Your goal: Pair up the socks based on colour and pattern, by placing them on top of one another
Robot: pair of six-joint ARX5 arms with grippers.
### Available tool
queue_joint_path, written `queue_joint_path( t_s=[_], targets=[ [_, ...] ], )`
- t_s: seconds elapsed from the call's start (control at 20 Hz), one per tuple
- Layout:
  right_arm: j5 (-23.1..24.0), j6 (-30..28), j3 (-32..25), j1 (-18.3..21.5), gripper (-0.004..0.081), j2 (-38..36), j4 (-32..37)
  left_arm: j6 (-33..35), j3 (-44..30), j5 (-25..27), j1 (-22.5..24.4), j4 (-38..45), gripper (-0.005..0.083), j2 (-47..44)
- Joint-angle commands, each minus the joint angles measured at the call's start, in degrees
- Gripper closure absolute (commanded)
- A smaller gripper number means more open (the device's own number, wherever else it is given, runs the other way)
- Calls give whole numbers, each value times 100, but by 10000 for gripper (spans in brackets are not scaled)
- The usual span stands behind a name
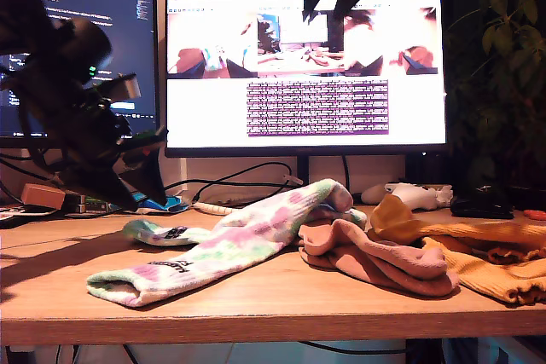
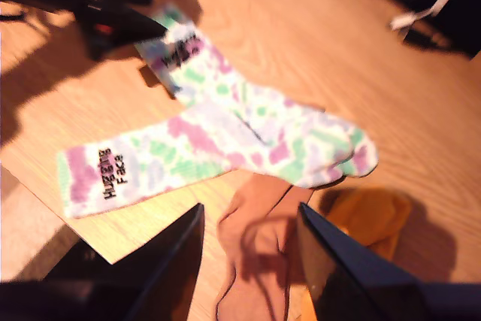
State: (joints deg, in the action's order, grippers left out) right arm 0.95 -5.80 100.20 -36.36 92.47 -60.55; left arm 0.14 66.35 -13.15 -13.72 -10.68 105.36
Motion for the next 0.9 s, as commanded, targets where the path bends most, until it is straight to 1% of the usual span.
queue_joint_path(
  t_s=[0.0,0.25,0.3,0.4,0.45,0.5,0.6,0.7,0.85],
  targets=[
    [0,33,-33,11,417,70,0,105,-44,166,11,-101,348,170],
    [-2,-22,-33,11,417,70,74,136,-44,157,11,-275,351,302],
    [-2,-20,-33,13,417,70,72,133,-44,160,-2,-295,373,337],
    [0,-20,-33,13,417,70,70,116,-44,160,-31,-308,462,435],
    [-2,-20,-33,11,417,70,66,118,-44,160,-33,-304,520,496],
    [-2,-22,-33,11,417,70,66,118,-44,168,-33,-293,599,514],
    [-2,-22,-33,11,417,70,66,131,-44,173,-24,-138,808,538],
    [-2,-22,-33,11,417,70,61,133,24,225,24,-90,794,522],
    [-2,-22,-33,13,417,70,44,131,260,439,72,-284,794,444]
  ],
)
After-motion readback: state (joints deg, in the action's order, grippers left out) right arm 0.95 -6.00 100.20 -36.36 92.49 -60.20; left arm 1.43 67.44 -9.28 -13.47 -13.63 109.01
